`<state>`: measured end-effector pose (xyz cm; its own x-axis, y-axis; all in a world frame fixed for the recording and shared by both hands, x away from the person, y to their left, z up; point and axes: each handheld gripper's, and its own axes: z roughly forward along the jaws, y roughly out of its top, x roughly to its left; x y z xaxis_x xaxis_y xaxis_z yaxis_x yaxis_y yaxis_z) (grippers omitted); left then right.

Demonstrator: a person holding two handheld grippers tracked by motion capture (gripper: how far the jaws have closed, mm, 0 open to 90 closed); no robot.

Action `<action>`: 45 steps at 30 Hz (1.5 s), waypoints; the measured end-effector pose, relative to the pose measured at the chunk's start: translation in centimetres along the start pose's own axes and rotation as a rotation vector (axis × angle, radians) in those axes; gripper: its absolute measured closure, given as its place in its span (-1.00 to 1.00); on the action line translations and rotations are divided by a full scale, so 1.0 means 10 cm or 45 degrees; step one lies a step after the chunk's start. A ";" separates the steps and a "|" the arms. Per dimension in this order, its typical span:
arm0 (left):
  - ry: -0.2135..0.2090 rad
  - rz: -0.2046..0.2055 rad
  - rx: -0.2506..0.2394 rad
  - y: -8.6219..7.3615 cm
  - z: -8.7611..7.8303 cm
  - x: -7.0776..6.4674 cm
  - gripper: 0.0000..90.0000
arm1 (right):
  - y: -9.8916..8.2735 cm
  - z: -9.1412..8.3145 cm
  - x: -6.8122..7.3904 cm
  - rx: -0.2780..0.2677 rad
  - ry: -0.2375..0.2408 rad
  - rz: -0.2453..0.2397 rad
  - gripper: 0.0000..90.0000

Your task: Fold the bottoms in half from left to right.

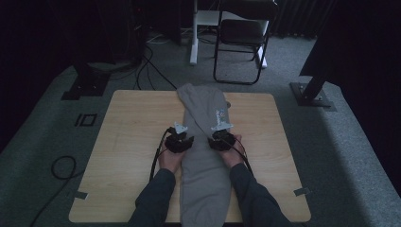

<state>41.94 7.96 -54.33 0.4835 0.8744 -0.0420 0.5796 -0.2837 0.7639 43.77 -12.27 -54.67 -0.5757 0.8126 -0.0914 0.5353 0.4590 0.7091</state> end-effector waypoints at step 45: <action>-0.101 0.056 -0.038 -0.68 -0.74 -0.24 0.47 | -0.48 -0.59 0.34 0.026 0.075 -0.072 0.22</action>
<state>32.00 10.70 -54.63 0.5594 0.8268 -0.0582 0.5373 -0.3083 0.7850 35.55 -13.83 -54.25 -0.6406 0.7627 -0.0892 0.5127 0.5114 0.6897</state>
